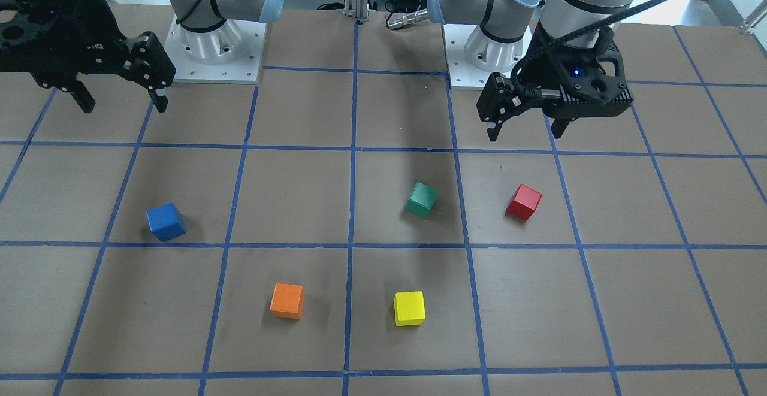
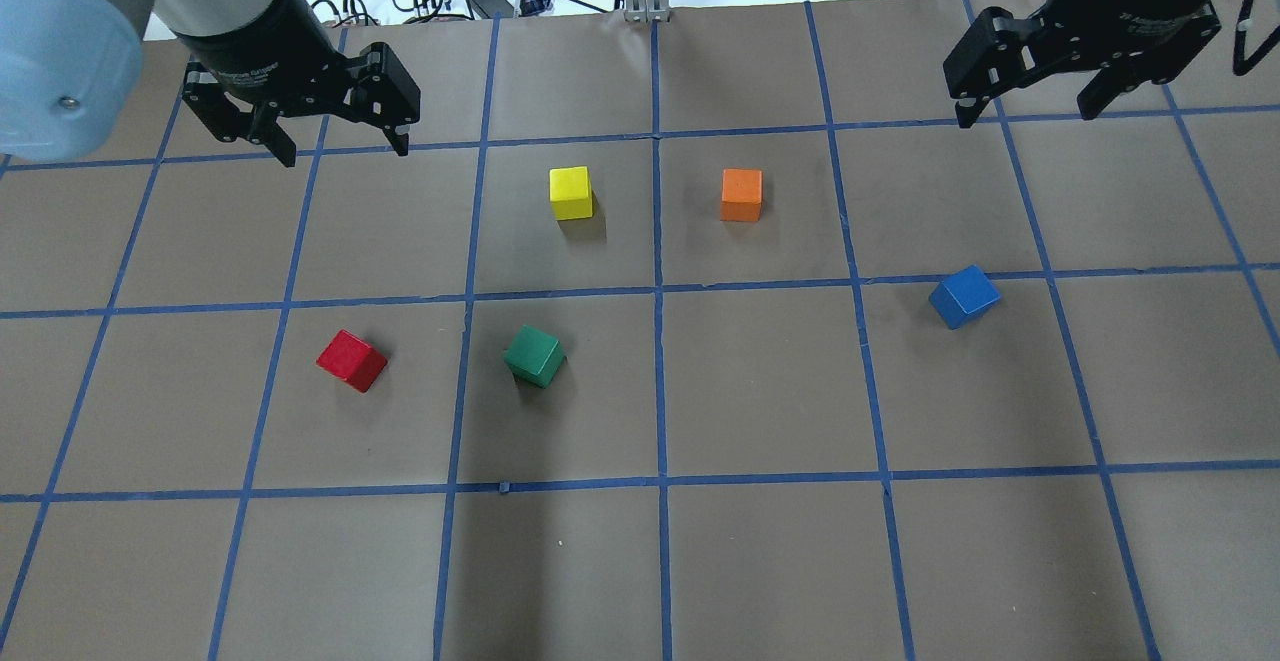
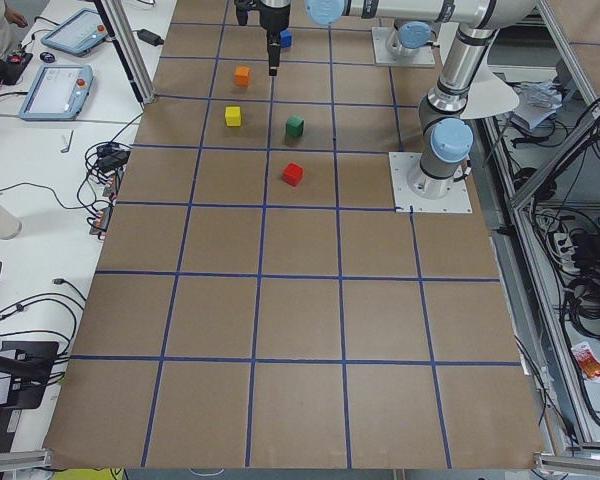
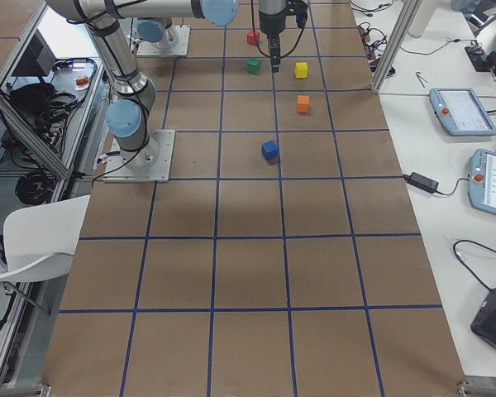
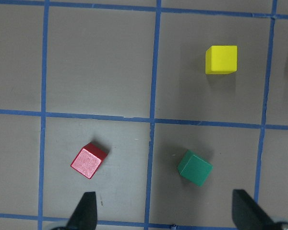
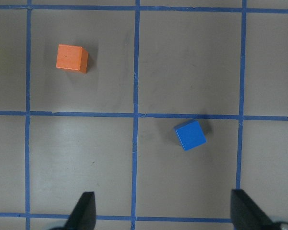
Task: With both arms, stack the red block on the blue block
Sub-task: 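Lower the left gripper down onto the red cube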
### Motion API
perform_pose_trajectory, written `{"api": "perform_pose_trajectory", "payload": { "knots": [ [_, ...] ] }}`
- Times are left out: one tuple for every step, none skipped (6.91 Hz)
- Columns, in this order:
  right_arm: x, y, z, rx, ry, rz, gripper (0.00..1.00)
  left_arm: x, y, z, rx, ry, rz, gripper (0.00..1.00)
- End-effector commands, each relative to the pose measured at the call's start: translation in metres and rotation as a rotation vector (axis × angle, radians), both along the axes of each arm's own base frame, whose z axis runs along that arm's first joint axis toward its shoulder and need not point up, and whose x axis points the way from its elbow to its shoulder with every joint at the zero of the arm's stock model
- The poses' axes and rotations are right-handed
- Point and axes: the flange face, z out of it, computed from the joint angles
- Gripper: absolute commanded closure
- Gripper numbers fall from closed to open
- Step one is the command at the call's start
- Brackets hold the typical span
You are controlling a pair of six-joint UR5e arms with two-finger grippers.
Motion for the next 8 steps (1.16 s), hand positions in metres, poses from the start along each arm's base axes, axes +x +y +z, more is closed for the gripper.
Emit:
{"api": "perform_pose_trajectory", "payload": {
  "knots": [
    [-0.009, -0.026, -0.047, 0.139, -0.015, -0.029, 0.0, 0.043, -0.005, -0.022, 0.076, -0.055, -0.045, 0.0],
    [-0.012, -0.03, -0.052, 0.159, -0.003, -0.03, 0.0, 0.062, -0.003, -0.055, 0.124, -0.043, -0.038, 0.0],
    [-0.01, -0.034, -0.059, 0.17, -0.018, -0.033, 0.0, 0.07, -0.005, -0.096, 0.088, -0.042, -0.028, 0.0],
    [-0.008, -0.032, -0.062, 0.182, -0.022, -0.031, 0.0, 0.062, -0.009, -0.119, -0.05, -0.049, -0.01, 0.0],
    [-0.008, -0.031, -0.053, 0.165, -0.014, -0.033, 0.0, 0.053, 0.002, -0.112, -0.056, -0.055, -0.009, 0.0],
    [-0.007, -0.026, -0.044, 0.145, -0.012, -0.033, 0.0, 0.061, 0.013, -0.123, 0.017, -0.06, -0.089, 0.0],
    [-0.008, -0.026, -0.044, 0.142, -0.004, -0.035, 0.0, 0.073, 0.029, -0.159, 0.083, -0.047, -0.189, 0.0],
    [-0.011, -0.024, -0.046, 0.16, 0.003, -0.039, 0.0, 0.085, 0.04, -0.186, 0.08, -0.041, -0.173, 0.0]
  ]
}}
